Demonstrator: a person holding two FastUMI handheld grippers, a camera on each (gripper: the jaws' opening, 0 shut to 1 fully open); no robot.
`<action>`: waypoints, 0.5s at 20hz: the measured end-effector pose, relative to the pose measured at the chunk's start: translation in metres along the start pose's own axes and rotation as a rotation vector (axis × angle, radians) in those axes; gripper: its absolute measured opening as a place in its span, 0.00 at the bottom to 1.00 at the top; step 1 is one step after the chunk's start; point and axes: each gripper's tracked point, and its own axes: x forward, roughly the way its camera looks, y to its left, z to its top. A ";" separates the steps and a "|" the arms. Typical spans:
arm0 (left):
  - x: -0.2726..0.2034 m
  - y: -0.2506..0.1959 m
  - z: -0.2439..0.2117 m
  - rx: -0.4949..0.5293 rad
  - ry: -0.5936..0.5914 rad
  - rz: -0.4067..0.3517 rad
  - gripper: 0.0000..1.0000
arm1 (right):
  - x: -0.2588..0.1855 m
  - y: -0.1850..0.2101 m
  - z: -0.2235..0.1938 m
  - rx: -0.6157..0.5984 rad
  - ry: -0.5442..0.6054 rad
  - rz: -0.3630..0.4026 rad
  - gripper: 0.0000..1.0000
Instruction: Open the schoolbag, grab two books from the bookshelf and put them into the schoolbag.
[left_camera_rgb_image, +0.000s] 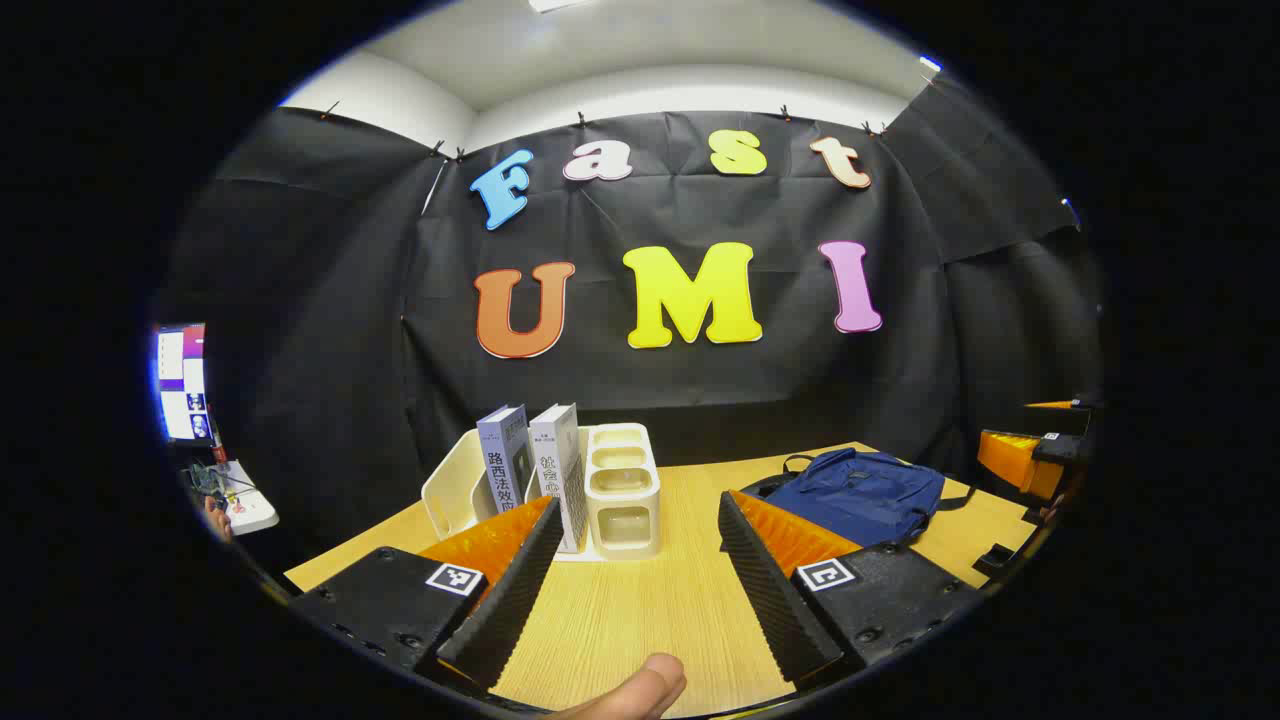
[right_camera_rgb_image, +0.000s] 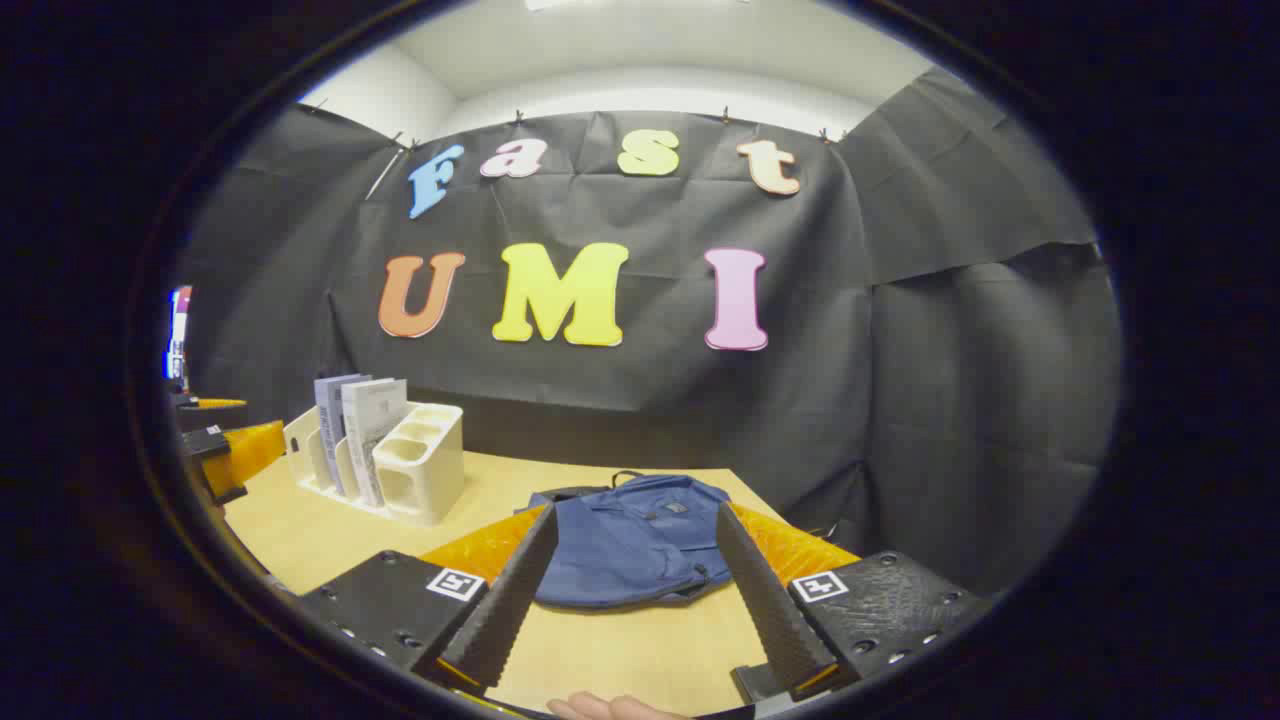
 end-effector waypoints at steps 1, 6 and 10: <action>0.000 -0.001 -0.002 -0.007 0.008 -0.007 0.98 | -0.003 0.001 -0.001 -0.011 -0.002 0.002 0.98; 0.002 0.011 -0.005 0.015 0.021 0.014 0.98 | -0.006 -0.005 0.004 -0.050 -0.020 -0.029 0.95; 0.003 0.026 -0.001 -0.017 0.012 0.055 0.98 | -0.004 -0.005 0.001 -0.085 -0.017 -0.037 0.98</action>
